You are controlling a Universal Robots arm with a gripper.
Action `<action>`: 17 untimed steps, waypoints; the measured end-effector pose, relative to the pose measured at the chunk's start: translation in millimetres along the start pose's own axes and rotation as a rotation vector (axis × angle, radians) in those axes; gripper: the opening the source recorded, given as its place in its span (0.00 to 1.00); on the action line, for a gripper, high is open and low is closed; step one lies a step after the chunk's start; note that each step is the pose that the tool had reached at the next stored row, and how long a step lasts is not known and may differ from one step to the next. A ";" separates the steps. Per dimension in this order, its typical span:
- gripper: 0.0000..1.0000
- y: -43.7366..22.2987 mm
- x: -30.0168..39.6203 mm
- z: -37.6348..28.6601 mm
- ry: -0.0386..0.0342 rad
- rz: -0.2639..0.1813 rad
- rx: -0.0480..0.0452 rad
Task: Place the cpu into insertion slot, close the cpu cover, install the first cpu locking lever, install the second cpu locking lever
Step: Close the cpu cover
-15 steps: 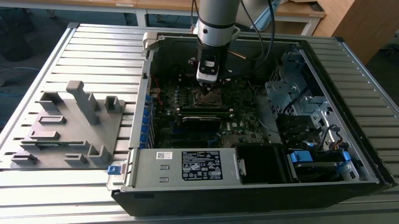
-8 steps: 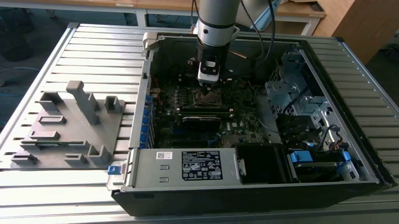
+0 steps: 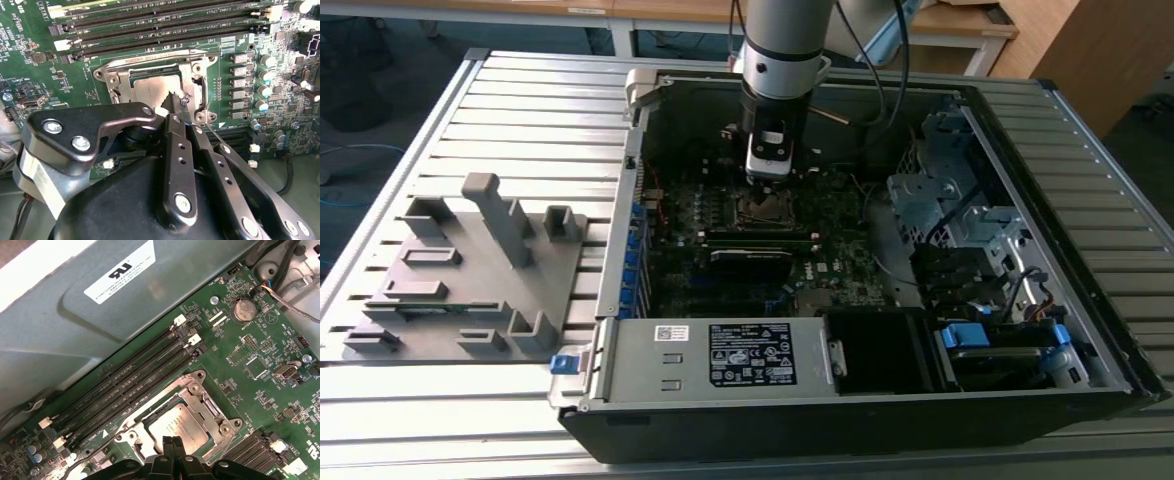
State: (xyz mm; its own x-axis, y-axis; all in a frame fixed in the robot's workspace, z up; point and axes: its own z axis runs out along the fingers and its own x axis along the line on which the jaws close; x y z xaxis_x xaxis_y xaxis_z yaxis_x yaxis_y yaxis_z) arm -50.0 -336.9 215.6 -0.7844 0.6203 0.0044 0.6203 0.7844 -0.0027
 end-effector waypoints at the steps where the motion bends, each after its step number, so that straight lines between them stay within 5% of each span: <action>1: 0.10 0.0 0.0 0.0 0.0000 -0.002 0.0001; 17: 0.10 0.0 0.0 1.5 0.0000 -0.031 0.0001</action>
State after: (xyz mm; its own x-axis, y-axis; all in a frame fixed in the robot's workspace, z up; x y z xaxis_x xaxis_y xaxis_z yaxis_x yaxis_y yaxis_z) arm -50.0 -336.9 214.1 -0.8031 0.5959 0.0044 0.5959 0.8031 -0.0027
